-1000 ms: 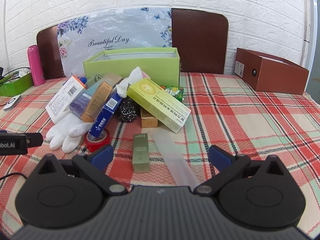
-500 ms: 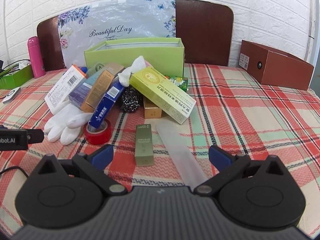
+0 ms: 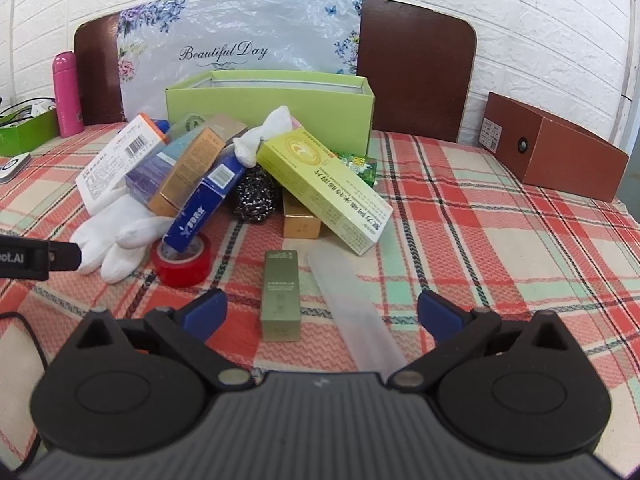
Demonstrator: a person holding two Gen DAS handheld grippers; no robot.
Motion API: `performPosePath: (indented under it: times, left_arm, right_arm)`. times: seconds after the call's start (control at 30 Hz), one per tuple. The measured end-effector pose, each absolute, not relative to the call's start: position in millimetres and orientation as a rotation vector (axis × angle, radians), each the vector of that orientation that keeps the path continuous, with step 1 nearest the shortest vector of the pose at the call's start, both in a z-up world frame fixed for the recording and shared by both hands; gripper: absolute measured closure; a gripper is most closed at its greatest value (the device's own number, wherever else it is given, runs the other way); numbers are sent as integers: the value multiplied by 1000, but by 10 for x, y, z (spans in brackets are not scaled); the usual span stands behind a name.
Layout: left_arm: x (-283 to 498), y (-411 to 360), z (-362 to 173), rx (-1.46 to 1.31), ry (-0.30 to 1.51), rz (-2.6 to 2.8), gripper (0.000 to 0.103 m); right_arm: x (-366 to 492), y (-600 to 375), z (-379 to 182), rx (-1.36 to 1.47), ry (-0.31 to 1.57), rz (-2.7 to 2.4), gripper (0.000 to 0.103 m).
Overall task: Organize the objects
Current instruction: 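Reach left gripper to white barcode box while right reaches olive bottle box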
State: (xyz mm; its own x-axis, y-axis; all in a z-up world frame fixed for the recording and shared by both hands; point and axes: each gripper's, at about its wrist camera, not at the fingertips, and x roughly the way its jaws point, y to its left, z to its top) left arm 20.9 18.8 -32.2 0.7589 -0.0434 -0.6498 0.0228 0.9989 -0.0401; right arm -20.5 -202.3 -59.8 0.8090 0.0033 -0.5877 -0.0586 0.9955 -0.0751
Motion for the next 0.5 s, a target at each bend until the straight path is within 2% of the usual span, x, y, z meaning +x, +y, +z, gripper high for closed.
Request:
performPosePath:
  times: [0.3,0.5]
  left_arm:
    - [317,237,-341,-45,714,-81,0]
    - [536,394,-149,-28,654,-104,0]
  right_arm:
    - [-147,-2042,-613,4,617,132,0]
    - [-113,-2071,-638,45,601,151,0]
